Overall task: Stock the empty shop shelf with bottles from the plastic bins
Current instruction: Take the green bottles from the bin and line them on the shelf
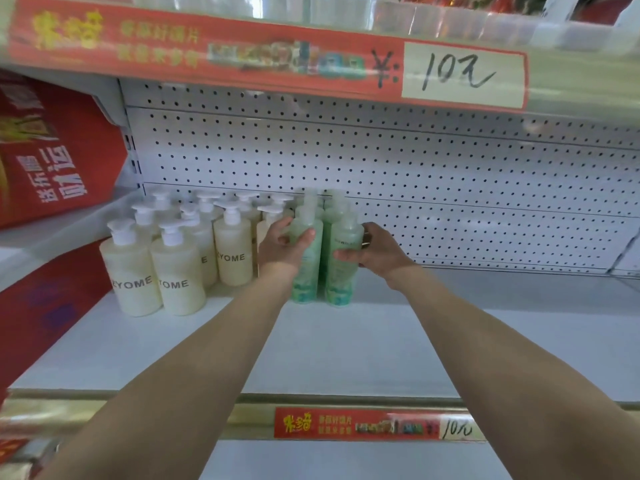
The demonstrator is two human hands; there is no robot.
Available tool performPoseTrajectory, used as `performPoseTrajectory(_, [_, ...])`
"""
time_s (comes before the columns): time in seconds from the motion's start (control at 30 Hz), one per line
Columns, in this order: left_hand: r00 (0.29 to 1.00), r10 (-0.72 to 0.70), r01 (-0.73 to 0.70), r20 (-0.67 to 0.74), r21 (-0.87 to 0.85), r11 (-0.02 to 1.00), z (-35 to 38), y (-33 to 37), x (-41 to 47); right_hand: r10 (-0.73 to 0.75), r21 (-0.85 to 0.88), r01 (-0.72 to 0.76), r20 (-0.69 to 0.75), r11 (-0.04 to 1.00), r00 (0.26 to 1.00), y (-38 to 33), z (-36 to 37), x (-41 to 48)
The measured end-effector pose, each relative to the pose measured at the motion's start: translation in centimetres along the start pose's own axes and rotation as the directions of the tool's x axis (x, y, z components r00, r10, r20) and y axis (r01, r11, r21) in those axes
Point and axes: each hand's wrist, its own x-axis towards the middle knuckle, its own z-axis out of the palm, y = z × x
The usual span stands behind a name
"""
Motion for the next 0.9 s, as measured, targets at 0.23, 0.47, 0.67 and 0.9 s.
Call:
performPoseTrajectory(0.23, [1.0,0.014,-0.015,-0.018,-0.023,1.0,0.2,-0.7,0.3,-0.027,-0.158,0.02,-0.039,0.987,0.999,0.3,0.8,0.5])
performPoseTrajectory(0.47, [1.0,0.004,-0.003,-0.005,0.147,0.989,-1.2,0.8,-0.5,0.045,-0.227,-0.069,-0.111,0.971,0.993,-1.0,1.3,-1.0])
performPoseTrajectory(0.67, [0.995,0.095,-0.101,0.036,0.288,0.952,-5.2,4.4,-2.6,-0.1,-0.441,-0.031,-0.271,0.897,0.957,-6.4,1.3,-4.1])
performPoseTrajectory(0.9, [0.951,0.307,-0.255,0.038,0.659,0.707,-13.4,8.3,-8.2,-0.327,-0.726,0.198,-0.039,0.659,0.944,-13.1,6.6,-11.3])
